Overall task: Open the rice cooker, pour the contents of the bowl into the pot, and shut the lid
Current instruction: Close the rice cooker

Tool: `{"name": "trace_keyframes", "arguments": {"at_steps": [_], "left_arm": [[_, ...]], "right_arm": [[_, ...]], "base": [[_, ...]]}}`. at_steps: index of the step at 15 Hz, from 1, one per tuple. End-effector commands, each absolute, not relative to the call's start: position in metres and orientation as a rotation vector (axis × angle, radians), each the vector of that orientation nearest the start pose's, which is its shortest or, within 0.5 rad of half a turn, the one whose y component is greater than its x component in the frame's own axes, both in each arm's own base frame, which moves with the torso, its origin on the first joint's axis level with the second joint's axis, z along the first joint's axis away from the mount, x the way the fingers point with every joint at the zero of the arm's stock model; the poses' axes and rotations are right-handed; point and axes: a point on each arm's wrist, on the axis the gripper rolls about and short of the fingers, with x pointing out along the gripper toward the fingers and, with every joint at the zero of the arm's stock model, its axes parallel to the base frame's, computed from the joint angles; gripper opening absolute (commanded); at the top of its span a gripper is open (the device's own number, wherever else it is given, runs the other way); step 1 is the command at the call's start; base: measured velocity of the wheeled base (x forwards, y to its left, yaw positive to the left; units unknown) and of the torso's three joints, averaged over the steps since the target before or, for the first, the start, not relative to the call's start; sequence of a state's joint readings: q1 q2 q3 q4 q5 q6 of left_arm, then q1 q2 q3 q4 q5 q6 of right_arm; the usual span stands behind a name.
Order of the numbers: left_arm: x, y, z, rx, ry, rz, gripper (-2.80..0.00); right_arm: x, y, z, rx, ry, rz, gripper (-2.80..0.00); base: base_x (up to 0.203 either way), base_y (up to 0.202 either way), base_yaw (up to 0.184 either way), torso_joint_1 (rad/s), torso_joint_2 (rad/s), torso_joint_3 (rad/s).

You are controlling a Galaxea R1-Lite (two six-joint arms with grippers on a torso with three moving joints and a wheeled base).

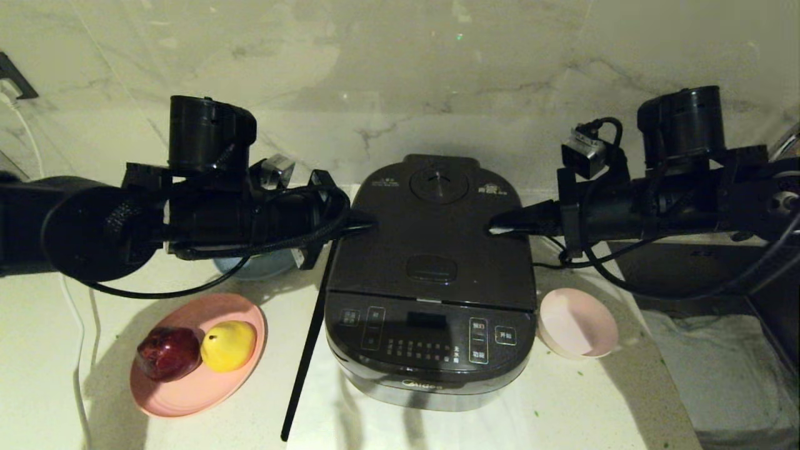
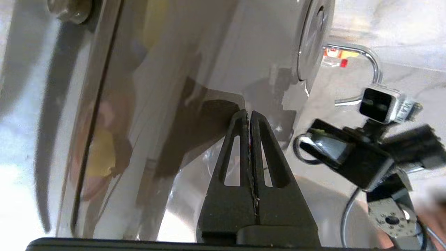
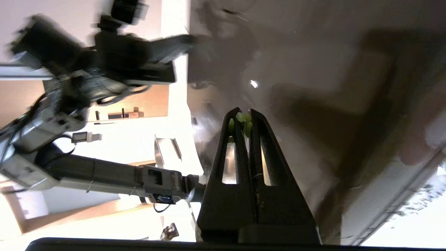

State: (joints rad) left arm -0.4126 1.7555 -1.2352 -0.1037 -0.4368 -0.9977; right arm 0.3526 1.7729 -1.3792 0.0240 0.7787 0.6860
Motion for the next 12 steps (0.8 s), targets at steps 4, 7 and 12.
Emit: {"name": "trace_keyframes", "arguments": {"at_steps": [4, 7, 12], "left_arm": [[0.321, -0.150, 0.193, -0.927, 0.859, -0.504, -2.80], [0.320, -0.149, 0.192, -0.927, 0.861, -0.498, -2.80], [0.316, -0.145, 0.214, -0.936, 0.796, -0.535, -2.80]], "right_arm": [[0.330, 0.136, 0.222, 0.711, 0.890, 0.838, -2.80], [0.329, 0.137, 0.225, 0.708, 0.883, 0.844, -2.80], [0.319, 0.134, 0.243, 0.699, 0.827, 0.871, -2.80]], "base": [[0.000, 0.000, 0.000, 0.000, 0.00, 0.000], [0.000, 0.000, 0.000, 0.000, 0.00, 0.000], [0.000, 0.000, 0.000, 0.000, 0.00, 0.000]]}}
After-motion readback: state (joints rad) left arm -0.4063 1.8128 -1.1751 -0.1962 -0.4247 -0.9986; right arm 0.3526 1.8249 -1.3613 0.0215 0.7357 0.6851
